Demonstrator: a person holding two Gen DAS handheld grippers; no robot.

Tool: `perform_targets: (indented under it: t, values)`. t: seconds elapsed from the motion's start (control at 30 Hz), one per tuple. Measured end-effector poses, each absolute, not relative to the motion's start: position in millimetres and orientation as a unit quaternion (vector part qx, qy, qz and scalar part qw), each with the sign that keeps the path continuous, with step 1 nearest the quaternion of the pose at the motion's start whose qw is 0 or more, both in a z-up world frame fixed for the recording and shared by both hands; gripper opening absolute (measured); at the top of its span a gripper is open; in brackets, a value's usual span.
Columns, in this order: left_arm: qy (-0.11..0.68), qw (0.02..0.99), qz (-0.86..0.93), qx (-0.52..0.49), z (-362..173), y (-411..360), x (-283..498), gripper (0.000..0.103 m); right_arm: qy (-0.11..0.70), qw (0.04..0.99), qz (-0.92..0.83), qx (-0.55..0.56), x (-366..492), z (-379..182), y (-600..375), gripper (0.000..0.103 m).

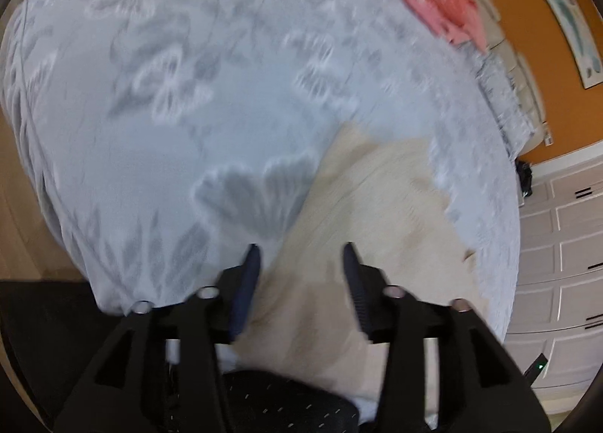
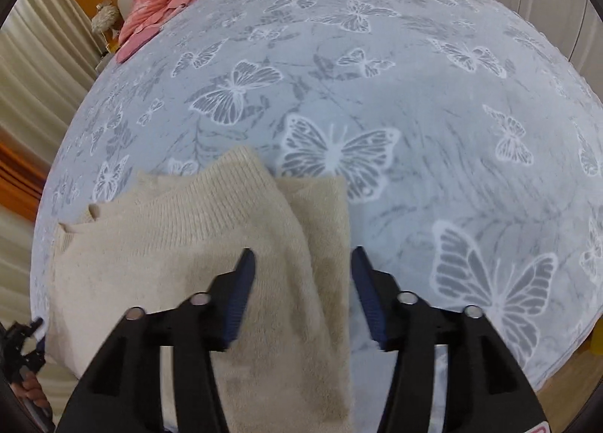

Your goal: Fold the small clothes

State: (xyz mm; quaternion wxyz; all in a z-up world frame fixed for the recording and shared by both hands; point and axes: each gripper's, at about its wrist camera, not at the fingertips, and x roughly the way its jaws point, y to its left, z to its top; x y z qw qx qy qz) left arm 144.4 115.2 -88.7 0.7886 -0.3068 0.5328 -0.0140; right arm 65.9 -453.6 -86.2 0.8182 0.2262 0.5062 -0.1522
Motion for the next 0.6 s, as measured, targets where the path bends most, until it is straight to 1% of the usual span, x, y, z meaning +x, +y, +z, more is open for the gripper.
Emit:
perform_targets:
  t: [0.03, 0.1, 0.13, 0.23, 0.27, 0.3, 0.33, 0.37, 0.4, 0.43, 0.47, 0.53, 0.6]
  values:
    - [0.527, 0.795, -0.017, -0.298, -82, 114, 153, 0.052, 0.513, 0.812, -0.152, 0.232, 71, -90, -458, 0.058]
    - [0.519, 0.804, -0.018, -0.29, -75, 110, 173, 0.069, 0.52, 0.803, -0.15, 0.249, 69, -95, -467, 0.061]
    - [0.518, 0.804, -0.025, -0.29, -76, 107, 184, 0.084, 0.522, 0.799, -0.146, 0.26, 72, -99, -470, 0.062]
    - [0.546, 0.79, -0.023, -0.277, -97, 91, 218, 0.085, 0.534, 0.782, -0.133, 0.293, 84, -117, -474, 0.07]
    - [0.559, 0.781, -0.033, -0.277, -108, 85, 228, 0.084, 0.54, 0.775, -0.132, 0.299, 88, -125, -473, 0.071]
    - [0.568, 0.774, -0.038, -0.278, -116, 80, 235, 0.08, 0.542, 0.775, -0.137, 0.296, 91, -129, -471, 0.071]
    - [0.578, 0.762, -0.058, -0.286, -128, 72, 243, 0.058, 0.54, 0.777, -0.136, 0.293, 93, -130, -469, 0.059]
    - [0.585, 0.759, -0.06, -0.281, -133, 65, 246, 0.032, 0.533, 0.784, -0.122, 0.296, 95, -128, -465, 0.02]
    - [0.583, 0.763, -0.06, -0.274, -132, 62, 247, 0.021, 0.527, 0.786, -0.11, 0.304, 97, -122, -462, 0.02]
    - [0.575, 0.766, -0.071, -0.278, -127, 60, 247, 0.017, 0.517, 0.793, -0.109, 0.303, 97, -113, -461, 0.019]
    - [0.552, 0.777, -0.089, -0.289, -112, 61, 247, 0.016, 0.487, 0.818, -0.098, 0.289, 97, -88, -456, 0.018]
    - [0.505, 0.805, -0.121, -0.286, -79, 58, 245, 0.016, 0.444, 0.851, -0.081, 0.27, 96, -49, -449, 0.017]
    - [0.476, 0.824, -0.142, -0.272, -55, 53, 248, 0.016, 0.424, 0.869, -0.082, 0.242, 103, -29, -445, 0.017]
